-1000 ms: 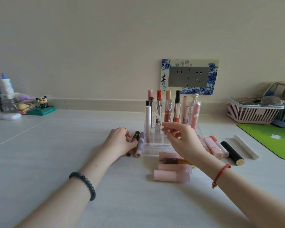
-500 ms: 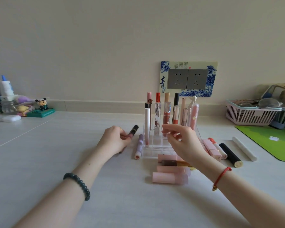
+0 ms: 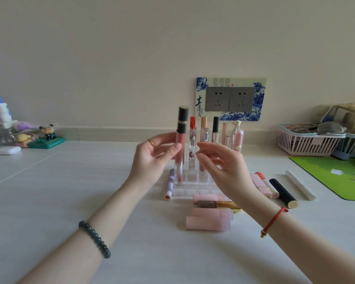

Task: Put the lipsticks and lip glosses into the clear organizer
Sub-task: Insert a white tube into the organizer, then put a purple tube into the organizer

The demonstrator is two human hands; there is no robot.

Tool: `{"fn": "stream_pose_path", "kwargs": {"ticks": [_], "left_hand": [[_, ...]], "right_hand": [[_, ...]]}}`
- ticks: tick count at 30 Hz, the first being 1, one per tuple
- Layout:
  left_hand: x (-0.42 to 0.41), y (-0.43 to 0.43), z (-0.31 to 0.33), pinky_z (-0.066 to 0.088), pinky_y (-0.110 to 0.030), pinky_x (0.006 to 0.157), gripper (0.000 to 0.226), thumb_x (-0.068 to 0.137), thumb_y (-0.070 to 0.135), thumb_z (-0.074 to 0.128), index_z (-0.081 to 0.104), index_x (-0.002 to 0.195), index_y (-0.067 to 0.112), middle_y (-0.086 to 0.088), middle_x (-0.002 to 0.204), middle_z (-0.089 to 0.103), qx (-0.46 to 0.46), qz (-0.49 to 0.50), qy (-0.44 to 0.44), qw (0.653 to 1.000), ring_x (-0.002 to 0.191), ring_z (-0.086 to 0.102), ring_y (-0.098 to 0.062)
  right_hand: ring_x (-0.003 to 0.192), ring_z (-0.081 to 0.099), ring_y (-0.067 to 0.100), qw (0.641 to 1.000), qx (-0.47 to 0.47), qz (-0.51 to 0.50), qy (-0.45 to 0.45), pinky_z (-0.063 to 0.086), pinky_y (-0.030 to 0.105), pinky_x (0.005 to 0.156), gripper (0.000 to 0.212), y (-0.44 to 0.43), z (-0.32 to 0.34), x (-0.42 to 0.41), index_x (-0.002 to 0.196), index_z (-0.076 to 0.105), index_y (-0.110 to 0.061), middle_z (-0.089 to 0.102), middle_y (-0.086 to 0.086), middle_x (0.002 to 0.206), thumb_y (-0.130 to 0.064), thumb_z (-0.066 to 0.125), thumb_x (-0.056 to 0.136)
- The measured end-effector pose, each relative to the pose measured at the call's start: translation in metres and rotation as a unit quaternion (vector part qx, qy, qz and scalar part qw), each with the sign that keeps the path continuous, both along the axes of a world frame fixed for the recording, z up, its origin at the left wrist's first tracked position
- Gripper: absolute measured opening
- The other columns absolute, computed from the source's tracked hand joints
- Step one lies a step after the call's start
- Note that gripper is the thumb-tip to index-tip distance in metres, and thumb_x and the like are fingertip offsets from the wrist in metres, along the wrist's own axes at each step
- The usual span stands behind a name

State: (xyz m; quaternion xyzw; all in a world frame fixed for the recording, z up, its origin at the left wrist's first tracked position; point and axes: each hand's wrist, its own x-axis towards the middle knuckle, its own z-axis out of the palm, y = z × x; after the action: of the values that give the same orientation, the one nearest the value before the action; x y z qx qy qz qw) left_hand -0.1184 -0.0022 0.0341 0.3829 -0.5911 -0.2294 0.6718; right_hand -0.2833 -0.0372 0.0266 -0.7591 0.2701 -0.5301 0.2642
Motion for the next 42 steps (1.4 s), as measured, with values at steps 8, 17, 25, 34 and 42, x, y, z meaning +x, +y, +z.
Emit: {"fn": "stream_pose_path", "kwargs": {"ticks": [8,17,25,34,42], "left_hand": [[-0.023,0.003,-0.014,0.043,-0.024,0.038,0.028,0.064,0.034,0.071,0.072,0.091,0.026,0.005,0.067,0.072,0.081,0.029,-0.016,0.996,0.054,0.053,-0.032],[-0.027,0.005,-0.008,0.044,-0.021,0.038,0.012,0.077,0.027,0.069,0.07,0.087,0.034,0.014,0.068,0.071,0.053,0.136,-0.062,0.987,0.047,0.059,-0.027],[0.004,-0.007,-0.01,0.055,-0.035,0.077,0.021,0.082,0.015,0.063,0.065,0.075,0.035,0.007,0.075,0.069,0.005,0.19,-0.015,0.982,0.076,0.066,-0.018],[0.029,-0.019,-0.029,0.046,-0.012,0.066,0.01,0.082,0.021,0.062,0.066,0.078,0.028,0.011,0.072,0.064,0.152,0.216,-0.099,0.96,0.071,0.061,-0.009],[0.03,-0.02,-0.035,0.041,-0.011,0.064,0.008,0.082,0.018,0.061,0.069,0.085,0.019,0.001,0.081,0.068,0.212,0.211,-0.165,0.94,0.074,0.061,-0.014]], "right_hand": [[0.081,0.068,0.009,0.999,0.036,0.035,-0.019,0.057,0.027,0.076,0.019,0.0,0.0,0.003,0.096,0.065,-0.019,0.07,-0.005,0.087,-0.007,0.062,0.082],[0.075,0.066,0.008,1.0,0.012,-0.013,-0.01,0.054,0.019,0.067,0.015,-0.012,0.004,0.014,0.096,0.066,-0.014,0.07,-0.004,0.083,-0.01,0.062,0.082],[0.069,0.064,0.011,0.996,0.03,-0.079,0.017,0.057,0.026,0.072,0.014,-0.026,-0.004,0.013,0.093,0.067,-0.007,0.07,0.002,0.079,-0.011,0.061,0.081],[0.066,0.056,-0.004,0.99,0.025,-0.124,0.067,0.044,0.001,0.061,0.015,-0.024,-0.016,0.02,0.093,0.069,-0.011,0.064,-0.007,0.074,-0.015,0.063,0.08],[0.07,0.058,0.0,0.987,0.03,-0.132,0.088,0.048,0.015,0.074,0.017,-0.023,-0.018,0.023,0.095,0.069,-0.012,0.062,-0.008,0.076,-0.017,0.062,0.081]]}}
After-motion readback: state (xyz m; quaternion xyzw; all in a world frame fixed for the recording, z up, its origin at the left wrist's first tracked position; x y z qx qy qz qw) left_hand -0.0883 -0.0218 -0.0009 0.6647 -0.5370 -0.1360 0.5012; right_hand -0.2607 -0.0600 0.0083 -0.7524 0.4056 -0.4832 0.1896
